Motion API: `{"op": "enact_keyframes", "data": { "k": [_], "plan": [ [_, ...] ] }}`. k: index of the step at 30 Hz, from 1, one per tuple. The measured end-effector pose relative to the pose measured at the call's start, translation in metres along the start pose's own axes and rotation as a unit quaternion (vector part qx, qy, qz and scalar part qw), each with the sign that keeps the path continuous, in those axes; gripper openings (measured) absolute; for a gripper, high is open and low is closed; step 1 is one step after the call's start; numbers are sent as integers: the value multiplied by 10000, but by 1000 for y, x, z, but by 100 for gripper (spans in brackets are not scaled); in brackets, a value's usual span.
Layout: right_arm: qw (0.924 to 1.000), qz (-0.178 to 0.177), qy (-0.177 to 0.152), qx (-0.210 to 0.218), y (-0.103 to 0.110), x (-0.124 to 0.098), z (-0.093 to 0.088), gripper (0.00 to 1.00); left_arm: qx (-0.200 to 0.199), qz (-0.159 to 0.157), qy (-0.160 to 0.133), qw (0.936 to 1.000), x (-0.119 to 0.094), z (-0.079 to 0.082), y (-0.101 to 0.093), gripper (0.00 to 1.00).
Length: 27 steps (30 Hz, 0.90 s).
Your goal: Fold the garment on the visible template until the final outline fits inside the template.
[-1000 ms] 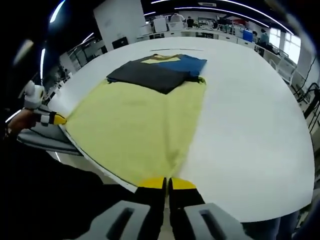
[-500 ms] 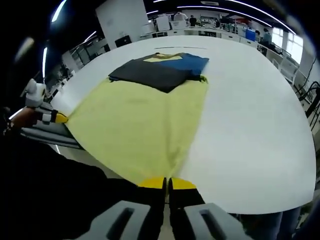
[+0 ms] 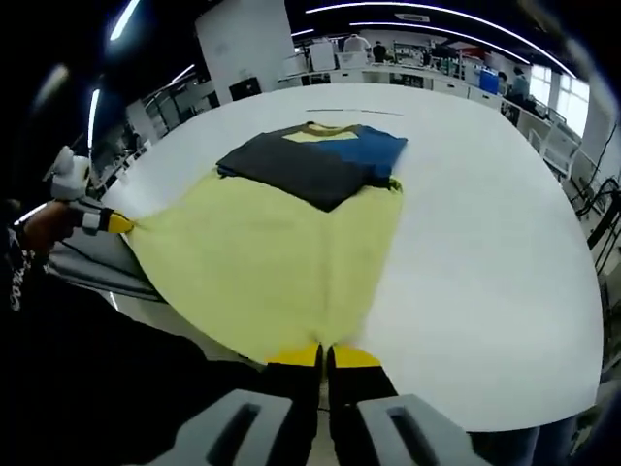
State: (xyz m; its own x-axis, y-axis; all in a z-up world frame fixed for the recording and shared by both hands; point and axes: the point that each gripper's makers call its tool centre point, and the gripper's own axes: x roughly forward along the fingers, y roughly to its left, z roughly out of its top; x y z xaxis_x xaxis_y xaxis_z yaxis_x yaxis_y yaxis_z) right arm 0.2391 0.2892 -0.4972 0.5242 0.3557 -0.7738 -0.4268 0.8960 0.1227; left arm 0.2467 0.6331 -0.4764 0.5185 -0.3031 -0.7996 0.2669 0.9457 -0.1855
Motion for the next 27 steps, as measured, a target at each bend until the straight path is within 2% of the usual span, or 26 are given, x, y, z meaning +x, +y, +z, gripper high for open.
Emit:
{"op": "enact_keyframes", "data": {
  "k": [5, 13, 16, 27],
  "plan": [
    [9995, -106, -225, -174, -6, -9, 27, 0, 23, -1, -303, 9995, -9, 25, -1, 0],
    [9972, -250, -553, -434, -20, -15, 66, 0, 25, -26, -626, 9980, -14, 60, 4, 0],
    [9963, -287, -628, -507, -23, -14, 78, 0, 35, -32, -862, 9963, -15, 78, 7, 0],
    [9939, -360, -833, -621, -37, -5, 119, 0, 81, 85, -1301, 9914, -11, 128, 13, 0]
  ]
}}
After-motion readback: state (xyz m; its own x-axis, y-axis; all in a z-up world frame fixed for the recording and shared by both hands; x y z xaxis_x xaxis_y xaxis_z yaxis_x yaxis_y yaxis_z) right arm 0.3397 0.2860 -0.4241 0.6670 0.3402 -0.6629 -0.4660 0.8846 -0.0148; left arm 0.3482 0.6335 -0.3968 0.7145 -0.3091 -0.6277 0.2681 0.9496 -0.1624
